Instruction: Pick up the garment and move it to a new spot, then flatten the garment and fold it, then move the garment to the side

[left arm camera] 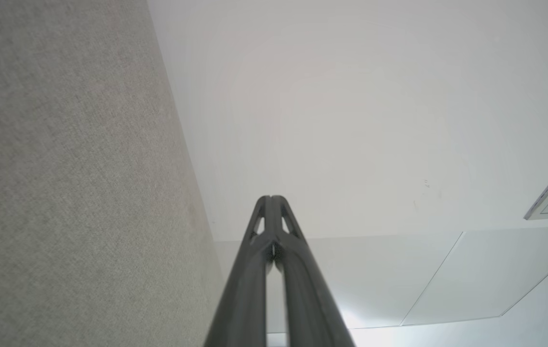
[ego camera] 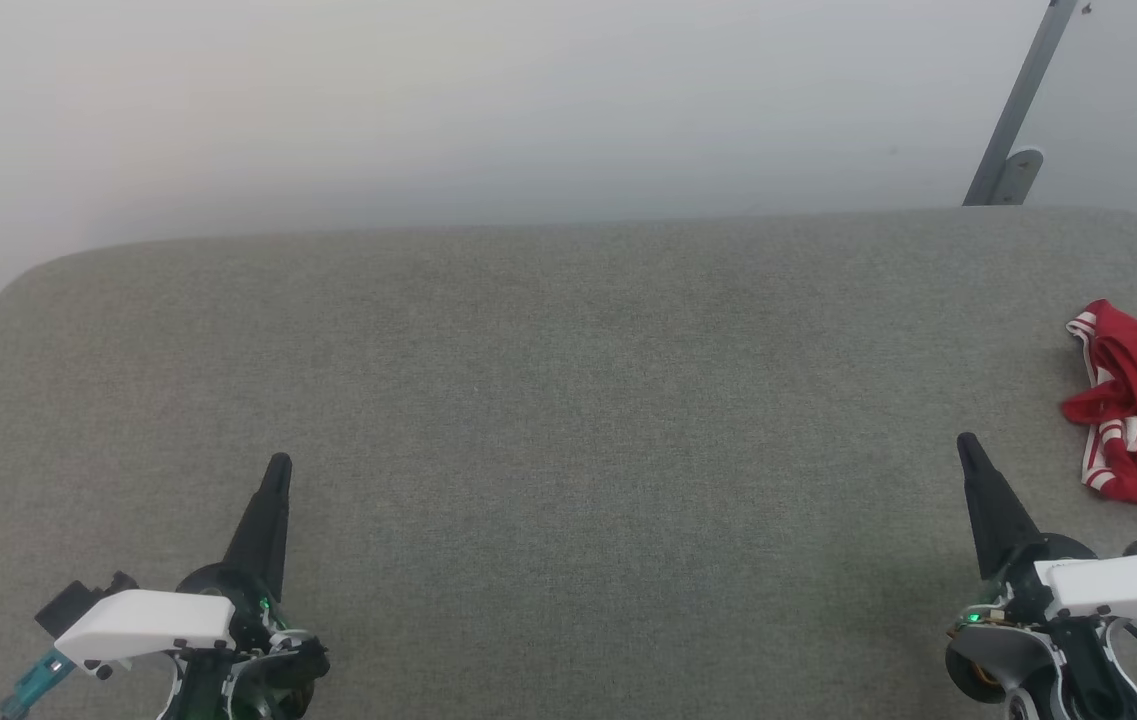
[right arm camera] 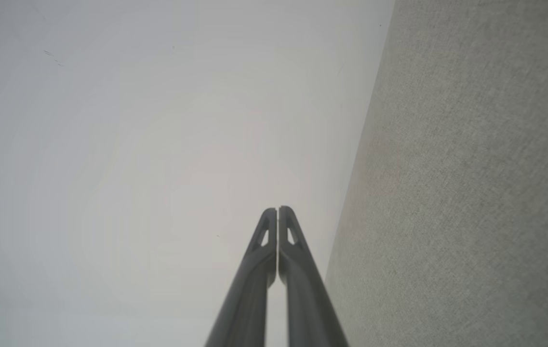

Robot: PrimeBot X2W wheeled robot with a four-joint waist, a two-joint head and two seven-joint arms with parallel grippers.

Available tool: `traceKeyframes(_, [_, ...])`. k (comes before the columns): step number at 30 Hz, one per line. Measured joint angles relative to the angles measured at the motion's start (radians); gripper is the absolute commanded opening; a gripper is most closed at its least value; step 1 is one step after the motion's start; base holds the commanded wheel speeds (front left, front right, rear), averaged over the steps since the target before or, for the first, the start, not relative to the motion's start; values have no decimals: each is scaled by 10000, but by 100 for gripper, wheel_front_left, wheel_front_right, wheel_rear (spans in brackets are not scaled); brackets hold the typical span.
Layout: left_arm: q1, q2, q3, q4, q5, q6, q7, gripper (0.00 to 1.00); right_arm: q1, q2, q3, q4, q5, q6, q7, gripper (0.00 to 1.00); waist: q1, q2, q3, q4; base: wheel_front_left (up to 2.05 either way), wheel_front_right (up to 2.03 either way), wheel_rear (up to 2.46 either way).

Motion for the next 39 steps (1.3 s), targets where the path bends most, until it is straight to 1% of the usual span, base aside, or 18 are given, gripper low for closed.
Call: traceKeyframes(39, [0, 0, 0, 0, 0, -2, 0, 0, 0, 0, 0, 0, 0, 0, 0, 0, 0, 0, 0, 0, 0, 0, 0])
